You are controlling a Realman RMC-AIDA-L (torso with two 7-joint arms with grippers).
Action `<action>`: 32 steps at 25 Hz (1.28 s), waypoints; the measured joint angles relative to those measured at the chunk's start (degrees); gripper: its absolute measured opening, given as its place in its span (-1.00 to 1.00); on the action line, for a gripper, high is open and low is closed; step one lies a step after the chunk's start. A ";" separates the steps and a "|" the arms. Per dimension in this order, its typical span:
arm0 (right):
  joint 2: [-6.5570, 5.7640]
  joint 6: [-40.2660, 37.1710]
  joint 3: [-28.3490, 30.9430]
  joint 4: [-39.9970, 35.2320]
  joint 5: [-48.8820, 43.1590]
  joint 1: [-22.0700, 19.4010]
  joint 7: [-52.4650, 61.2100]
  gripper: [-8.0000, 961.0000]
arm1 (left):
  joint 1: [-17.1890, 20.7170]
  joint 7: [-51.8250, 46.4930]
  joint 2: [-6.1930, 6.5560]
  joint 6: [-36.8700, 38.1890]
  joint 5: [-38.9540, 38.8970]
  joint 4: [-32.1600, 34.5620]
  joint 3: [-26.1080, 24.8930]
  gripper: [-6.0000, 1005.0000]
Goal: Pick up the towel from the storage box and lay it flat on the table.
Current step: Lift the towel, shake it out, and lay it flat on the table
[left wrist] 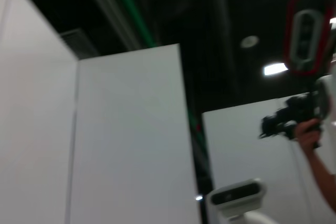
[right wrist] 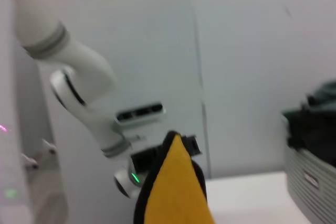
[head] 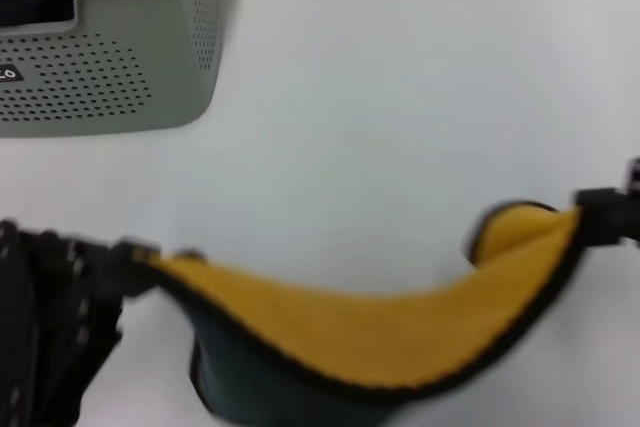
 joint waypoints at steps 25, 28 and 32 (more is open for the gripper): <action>1.25 30.94 3.21 57.17 -15.95 18.74 -18.94 -0.87 | -12.57 -2.18 -18.63 -24.62 3.78 -34.58 -25.98 -0.96; 1.29 36.80 1.77 59.33 -15.76 20.17 -19.28 -0.87 | -12.40 0.84 -18.86 -32.46 2.18 -32.03 -26.00 -0.96; 1.44 43.55 -1.42 60.89 -15.50 21.87 -19.34 -0.87 | -12.07 5.39 -19.08 -40.51 -0.59 -28.30 -26.02 -0.96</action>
